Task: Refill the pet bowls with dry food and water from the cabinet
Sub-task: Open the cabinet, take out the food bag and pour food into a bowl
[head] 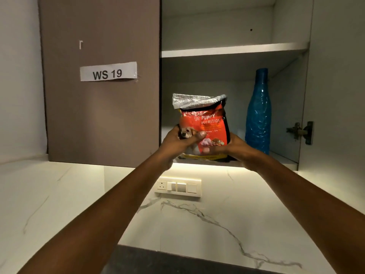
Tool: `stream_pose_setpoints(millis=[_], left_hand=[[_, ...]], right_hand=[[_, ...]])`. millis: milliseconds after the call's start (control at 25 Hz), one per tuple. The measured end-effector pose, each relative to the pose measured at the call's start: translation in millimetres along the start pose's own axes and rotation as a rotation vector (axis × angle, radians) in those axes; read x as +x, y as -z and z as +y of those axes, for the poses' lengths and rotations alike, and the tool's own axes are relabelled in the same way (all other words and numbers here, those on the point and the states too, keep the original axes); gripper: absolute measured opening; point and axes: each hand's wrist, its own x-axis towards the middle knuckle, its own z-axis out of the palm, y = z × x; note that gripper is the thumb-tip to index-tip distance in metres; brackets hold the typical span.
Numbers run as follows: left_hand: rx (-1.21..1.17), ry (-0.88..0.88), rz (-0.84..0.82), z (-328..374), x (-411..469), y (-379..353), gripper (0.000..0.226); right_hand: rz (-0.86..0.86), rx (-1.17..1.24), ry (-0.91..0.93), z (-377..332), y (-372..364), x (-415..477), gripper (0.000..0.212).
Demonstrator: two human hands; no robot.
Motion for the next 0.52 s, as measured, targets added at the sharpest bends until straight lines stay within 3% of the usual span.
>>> stream_pose_setpoints(millis=[120,320,520], left_hand=[[0.009,-0.057,0.039,14,-38,9,0.065],[-0.034,-0.087,0.103,10,-114,22,0.062],[-0.02,0.068,0.161,-48,-210,31,0.062]], right_hand=[[-0.036,0.027,0.03,-27,-15,-38,0.073],[0.088,0.009,0.118,-47,-64,-107,0.074],[0.155,0.032,0.029,-1,-137,-185,0.064]])
